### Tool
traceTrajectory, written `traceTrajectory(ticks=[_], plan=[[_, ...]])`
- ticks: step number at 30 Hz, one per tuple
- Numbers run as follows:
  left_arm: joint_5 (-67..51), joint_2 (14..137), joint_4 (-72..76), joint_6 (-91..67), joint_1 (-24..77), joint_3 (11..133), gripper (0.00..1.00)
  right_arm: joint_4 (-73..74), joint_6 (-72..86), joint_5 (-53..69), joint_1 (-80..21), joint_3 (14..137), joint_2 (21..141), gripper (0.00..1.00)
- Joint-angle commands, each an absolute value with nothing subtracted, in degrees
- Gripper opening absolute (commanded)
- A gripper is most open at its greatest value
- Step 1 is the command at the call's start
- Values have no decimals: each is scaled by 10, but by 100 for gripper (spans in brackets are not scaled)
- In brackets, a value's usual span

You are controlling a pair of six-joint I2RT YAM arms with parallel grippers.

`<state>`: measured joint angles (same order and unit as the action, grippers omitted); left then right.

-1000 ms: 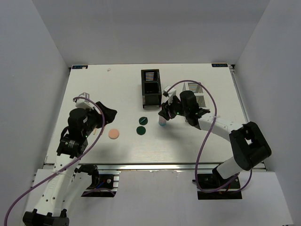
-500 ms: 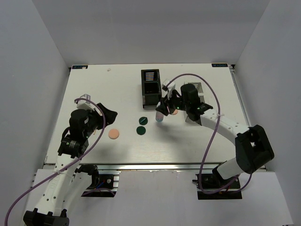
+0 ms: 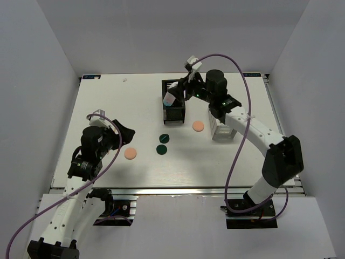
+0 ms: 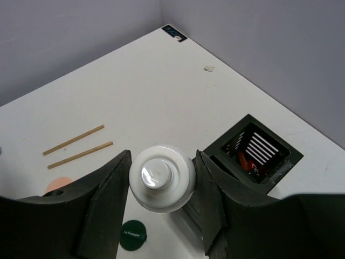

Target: Organize the makeup

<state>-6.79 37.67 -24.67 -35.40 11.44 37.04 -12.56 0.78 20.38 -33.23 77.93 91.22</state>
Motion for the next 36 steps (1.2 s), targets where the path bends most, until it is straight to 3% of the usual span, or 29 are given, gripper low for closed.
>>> traceTrajectory(ticks=[1,32,34,36], plan=[[-74,368,-245,-349,113,368,81,-183,25,153,-334,820,946,0],[-55,364,-281,-330,113,372,82,-173,-56,109,-327,825,1063,0],[-52,366,-286,-327,113,374,82,-171,-61,110,-327,826,1065,6],[-45,371,-288,-322,113,377,82,-169,-64,115,-327,826,1069,23]])
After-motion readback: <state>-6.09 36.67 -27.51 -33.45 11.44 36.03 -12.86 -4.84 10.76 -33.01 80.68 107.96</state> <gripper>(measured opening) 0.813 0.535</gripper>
